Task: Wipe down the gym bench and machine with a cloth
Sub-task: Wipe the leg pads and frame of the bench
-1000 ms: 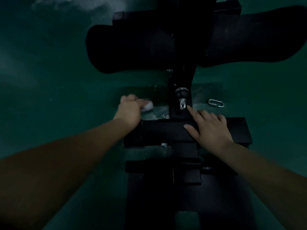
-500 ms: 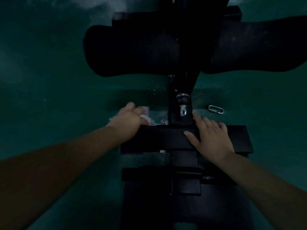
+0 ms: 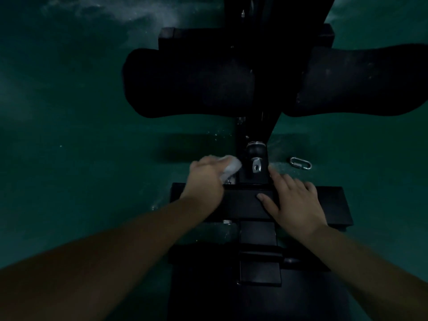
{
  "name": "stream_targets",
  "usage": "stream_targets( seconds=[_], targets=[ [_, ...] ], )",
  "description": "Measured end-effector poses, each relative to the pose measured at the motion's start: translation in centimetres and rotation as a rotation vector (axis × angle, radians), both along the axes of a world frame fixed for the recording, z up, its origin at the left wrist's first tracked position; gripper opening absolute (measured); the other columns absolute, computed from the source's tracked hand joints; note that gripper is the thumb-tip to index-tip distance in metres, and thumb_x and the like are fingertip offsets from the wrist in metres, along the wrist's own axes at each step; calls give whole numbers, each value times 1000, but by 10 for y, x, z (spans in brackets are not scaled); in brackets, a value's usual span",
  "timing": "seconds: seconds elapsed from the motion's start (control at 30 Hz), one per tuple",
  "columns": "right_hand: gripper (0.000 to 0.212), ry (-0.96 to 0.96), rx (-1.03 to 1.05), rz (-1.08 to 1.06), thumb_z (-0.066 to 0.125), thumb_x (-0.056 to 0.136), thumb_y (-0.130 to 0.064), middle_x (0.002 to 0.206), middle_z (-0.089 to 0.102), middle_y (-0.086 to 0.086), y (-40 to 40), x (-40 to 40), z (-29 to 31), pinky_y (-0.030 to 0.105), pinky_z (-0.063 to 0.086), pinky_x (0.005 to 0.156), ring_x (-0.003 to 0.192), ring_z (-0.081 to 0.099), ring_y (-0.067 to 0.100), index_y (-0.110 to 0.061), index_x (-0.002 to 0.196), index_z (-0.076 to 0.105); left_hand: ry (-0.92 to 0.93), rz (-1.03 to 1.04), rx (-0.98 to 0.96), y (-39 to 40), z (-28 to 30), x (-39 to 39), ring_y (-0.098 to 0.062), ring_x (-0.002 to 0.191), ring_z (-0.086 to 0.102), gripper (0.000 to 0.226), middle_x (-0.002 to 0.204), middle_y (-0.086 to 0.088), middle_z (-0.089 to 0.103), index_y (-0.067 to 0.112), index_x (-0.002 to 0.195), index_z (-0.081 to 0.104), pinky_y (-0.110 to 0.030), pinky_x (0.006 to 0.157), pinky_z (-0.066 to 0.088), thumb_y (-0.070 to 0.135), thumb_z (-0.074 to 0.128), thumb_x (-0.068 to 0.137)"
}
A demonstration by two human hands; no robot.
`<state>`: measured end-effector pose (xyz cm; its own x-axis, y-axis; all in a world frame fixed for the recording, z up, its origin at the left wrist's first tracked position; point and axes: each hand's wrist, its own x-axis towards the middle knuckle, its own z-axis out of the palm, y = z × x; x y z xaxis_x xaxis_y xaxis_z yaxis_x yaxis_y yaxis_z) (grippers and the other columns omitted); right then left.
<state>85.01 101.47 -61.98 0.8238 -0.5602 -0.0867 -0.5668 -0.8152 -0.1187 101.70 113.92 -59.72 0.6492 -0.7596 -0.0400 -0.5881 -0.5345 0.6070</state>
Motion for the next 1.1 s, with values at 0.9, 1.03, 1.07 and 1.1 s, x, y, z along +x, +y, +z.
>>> stream_targets(
  seconds=[0.9, 1.03, 1.07, 1.1],
  targets=[
    [88, 41, 29, 7, -1, 80, -70, 126, 52, -5, -1, -1, 3, 37, 29, 103, 116, 49, 17, -21, 152, 13, -212, -81, 278, -20, -2, 51, -41, 131, 23, 68, 150, -9, 27, 41, 135, 48, -40, 109, 25, -6, 39, 86],
    [83, 4, -10, -5, 8, 85, -68, 117, 59, -3, -1, -1, -1, 39, 37, 95, 107, 56, 20, -18, 149, 27, -166, -223, 64, -9, -8, 23, -26, 108, 34, 71, 135, -10, 43, 36, 139, 45, -36, 100, 35, -10, 45, 85],
    [82, -2, -13, -4, 9, 86, -67, 116, 59, -3, -1, -1, -1, 39, 37, 94, 106, 57, 20, -18, 148, 28, -150, -281, 107, -11, -10, 17, -26, 107, 33, 73, 136, -9, 43, 37, 141, 40, -29, 96, 32, -10, 43, 85],
    [83, 1, -4, -1, 7, 85, -68, 118, 58, -3, 0, -1, -1, 38, 36, 95, 108, 56, 20, -19, 149, 27, -145, -286, 173, -13, -10, 16, -27, 110, 32, 73, 137, -8, 41, 38, 143, 37, -27, 93, 28, -9, 40, 87]
  ],
)
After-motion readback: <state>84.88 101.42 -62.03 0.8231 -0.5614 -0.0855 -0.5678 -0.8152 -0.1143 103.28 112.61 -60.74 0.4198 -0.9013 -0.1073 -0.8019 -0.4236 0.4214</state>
